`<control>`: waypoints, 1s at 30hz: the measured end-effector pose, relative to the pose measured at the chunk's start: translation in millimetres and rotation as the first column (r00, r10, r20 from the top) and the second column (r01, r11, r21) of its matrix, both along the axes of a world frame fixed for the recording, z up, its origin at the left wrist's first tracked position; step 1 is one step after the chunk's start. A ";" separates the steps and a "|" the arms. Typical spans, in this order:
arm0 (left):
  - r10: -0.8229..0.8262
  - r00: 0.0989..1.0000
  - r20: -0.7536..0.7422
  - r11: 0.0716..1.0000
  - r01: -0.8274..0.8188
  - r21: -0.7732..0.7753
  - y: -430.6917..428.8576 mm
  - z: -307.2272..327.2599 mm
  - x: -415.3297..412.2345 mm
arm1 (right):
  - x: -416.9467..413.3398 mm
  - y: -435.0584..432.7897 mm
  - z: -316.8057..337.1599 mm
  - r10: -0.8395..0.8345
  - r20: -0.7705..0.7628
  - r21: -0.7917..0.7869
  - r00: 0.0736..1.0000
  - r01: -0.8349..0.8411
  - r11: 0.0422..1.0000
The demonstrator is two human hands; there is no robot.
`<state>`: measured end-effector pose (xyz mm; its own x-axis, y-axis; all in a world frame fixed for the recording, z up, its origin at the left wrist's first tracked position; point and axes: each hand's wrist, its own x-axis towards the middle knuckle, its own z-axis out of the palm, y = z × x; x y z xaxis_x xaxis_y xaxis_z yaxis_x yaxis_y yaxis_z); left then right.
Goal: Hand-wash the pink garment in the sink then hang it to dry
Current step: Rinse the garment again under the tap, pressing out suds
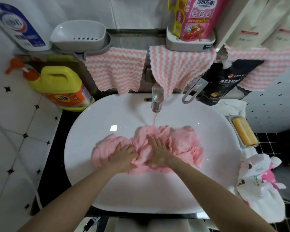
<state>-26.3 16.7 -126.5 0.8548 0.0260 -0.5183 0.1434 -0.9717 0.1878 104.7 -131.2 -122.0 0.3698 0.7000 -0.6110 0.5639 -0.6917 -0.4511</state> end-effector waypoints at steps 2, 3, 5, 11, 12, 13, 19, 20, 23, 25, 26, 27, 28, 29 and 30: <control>-0.111 0.993 0.038 0.991 0.114 -0.072 -1.6 3.9 -12.6 | -5.7 -10.7 -13.4 0.028 0.182 -0.031 0.983 -0.023 0.999; -0.143 0.986 0.082 0.988 0.148 -0.055 2.2 2.8 -19.6 | -4.9 -16.2 -17.5 0.027 0.236 -0.034 0.971 -0.019 0.999; -0.111 0.973 0.204 0.987 0.084 0.139 18.2 8.1 -28.5 | 5.2 -25.5 -19.6 0.006 0.296 -0.049 0.955 0.009 0.999; 0.447 0.856 0.260 0.777 -0.516 0.361 39.3 38.2 -7.2 | 39.6 -31.5 -0.1 -0.166 0.413 -0.076 0.895 0.216 0.973; 0.500 0.791 0.352 0.745 -0.600 0.290 38.2 42.9 -1.8 | 41.2 -26.7 6.6 -0.166 0.406 -0.114 0.899 0.230 0.966; 0.533 0.719 0.446 0.721 -0.662 0.204 36.8 46.5 1.2 | 41.4 -20.2 15.0 -0.148 0.402 -0.154 0.904 0.226 0.962; 0.144 0.775 0.615 0.972 -0.228 0.060 14.3 26.9 -0.6 | 18.2 17.4 11.8 -0.023 0.412 -0.003 0.911 0.027 1.000; 0.071 0.824 0.562 0.976 -0.172 0.130 13.5 18.0 -5.6 | 14.3 16.4 3.6 -0.065 0.381 -0.024 0.922 0.080 0.997; 0.028 0.880 0.474 0.938 -0.188 0.293 21.5 -2.0 -21.7 | 5.0 1.4 -12.4 -0.025 0.462 -0.095 0.886 0.078 0.992; 0.136 0.879 0.456 0.922 -0.282 0.267 17.0 3.2 -22.5 | -0.4 -4.6 -10.5 0.046 0.481 -0.114 0.876 0.011 0.993; 0.246 0.839 0.485 0.899 -0.384 0.208 14.7 10.2 -22.2 | -2.1 -6.3 -8.5 0.072 0.483 -0.119 0.872 -0.016 0.993; 0.332 0.769 0.546 0.863 -0.481 0.153 15.1 14.4 -23.4 | -3.4 -7.5 -4.6 0.098 0.488 -0.134 0.867 -0.036 0.990; 0.405 0.717 0.567 0.824 -0.555 0.112 17.2 22.4 -27.2 | -1.9 -8.6 0.5 0.119 0.514 -0.147 0.849 -0.050 0.988; 0.425 0.669 0.610 0.791 -0.602 0.109 21.6 25.7 -32.1 | 0.5 -9.5 9.2 0.113 0.534 -0.150 0.838 -0.038 0.988; 0.431 0.638 0.638 0.765 -0.633 0.116 28.1 28.5 -37.6 | 4.3 -10.3 18.4 0.087 0.563 -0.138 0.822 -0.010 0.990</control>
<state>-63.9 44.8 -98.0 0.7560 0.6363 0.1535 0.6246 -0.7715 0.1212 109.0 -141.5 -103.6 0.6449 0.6595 -0.3863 0.7273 -0.6849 0.0450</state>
